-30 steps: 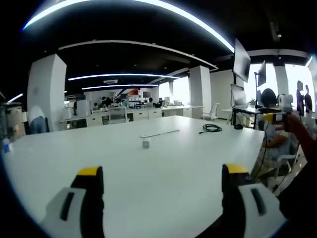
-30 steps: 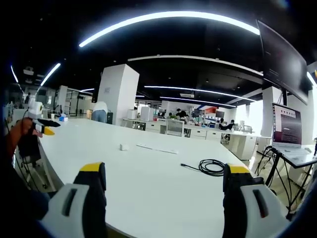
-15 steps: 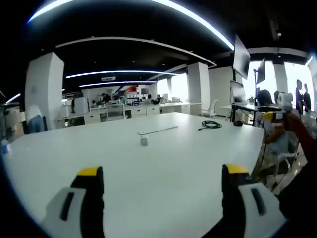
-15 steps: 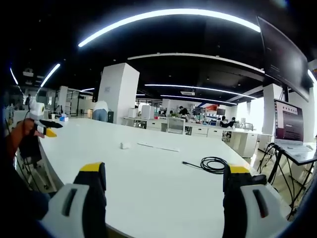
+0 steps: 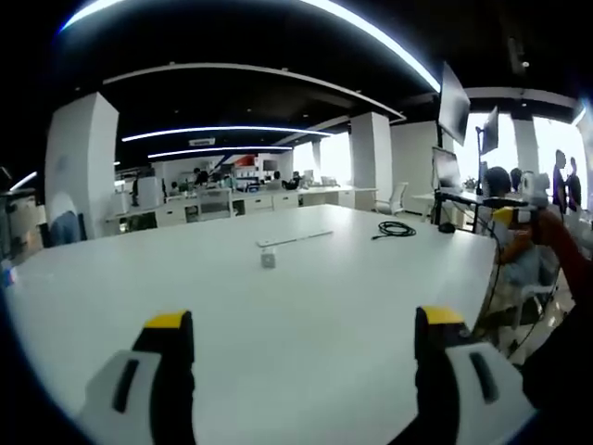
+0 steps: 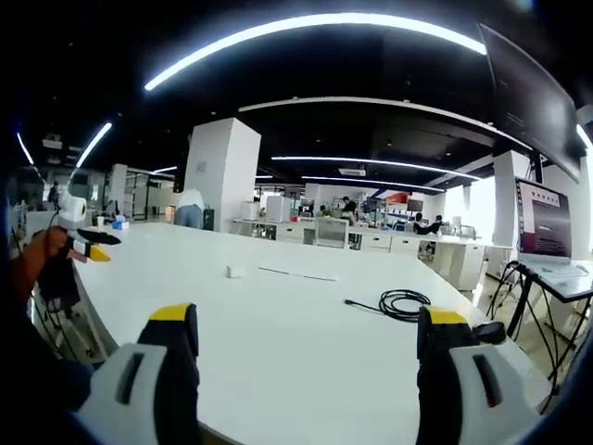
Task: Plug the desk Type‑C cable into the charger adapter.
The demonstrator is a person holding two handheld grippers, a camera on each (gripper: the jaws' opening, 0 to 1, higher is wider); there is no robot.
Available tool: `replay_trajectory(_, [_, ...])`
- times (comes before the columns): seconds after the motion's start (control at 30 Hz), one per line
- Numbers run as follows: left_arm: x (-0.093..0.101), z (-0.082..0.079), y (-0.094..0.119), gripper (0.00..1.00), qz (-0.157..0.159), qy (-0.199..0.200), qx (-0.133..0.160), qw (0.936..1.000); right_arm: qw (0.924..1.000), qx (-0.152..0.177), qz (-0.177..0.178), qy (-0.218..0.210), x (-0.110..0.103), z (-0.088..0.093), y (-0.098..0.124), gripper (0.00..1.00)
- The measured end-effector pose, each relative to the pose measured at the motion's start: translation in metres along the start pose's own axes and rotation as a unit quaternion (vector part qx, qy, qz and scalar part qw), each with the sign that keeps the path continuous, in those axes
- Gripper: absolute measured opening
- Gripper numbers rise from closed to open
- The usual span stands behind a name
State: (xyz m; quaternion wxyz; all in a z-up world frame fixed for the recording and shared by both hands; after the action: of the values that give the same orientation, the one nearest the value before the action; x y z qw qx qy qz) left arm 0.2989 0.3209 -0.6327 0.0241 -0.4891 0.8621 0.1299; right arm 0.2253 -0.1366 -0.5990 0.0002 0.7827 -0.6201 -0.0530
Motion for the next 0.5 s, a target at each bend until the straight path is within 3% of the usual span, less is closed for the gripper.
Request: replay_trajectory(0.5, [0.0014,0.0017,-0.0112,1.00,0.007,-0.001,-0.006,1.0000,1.0000,-0.007,0.000,-0.005,0.0020,0.0058,-0.0046,0.99])
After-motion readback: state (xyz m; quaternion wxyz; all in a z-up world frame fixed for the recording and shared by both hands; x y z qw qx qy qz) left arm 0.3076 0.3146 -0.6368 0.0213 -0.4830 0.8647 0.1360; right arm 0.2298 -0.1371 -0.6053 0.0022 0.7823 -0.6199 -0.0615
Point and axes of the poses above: the point that each gripper's makers call its tool centre point, and the gripper's own axes: y roughly backward along the fingers, x roughly to its right, z roughly out of its underside, the point moved 2 cm from there along y, roughly backward along the fingers, and after that the axes turned 10 degrees about -y, right-handed, at the moved point
